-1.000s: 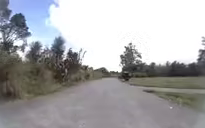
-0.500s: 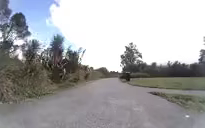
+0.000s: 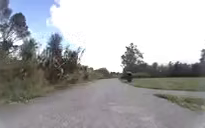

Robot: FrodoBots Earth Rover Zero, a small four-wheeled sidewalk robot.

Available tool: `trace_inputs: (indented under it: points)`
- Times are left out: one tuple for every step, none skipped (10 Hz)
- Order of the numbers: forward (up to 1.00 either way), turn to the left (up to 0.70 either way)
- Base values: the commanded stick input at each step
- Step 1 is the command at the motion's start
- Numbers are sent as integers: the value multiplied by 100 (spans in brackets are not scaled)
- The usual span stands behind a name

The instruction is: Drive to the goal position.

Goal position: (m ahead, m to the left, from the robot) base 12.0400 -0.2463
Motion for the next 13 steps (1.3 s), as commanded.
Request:
trace_inputs:
  points:
    - [85,0]
    - [85,0]
    - [85,0]
    - [85,0]
    - [85,0]
    - [85,0]
    - [85,0]
    - [85,0]
    - [85,0]
    - [85,0]
    - [85,0]
    - [85,0]
    - [85,0]
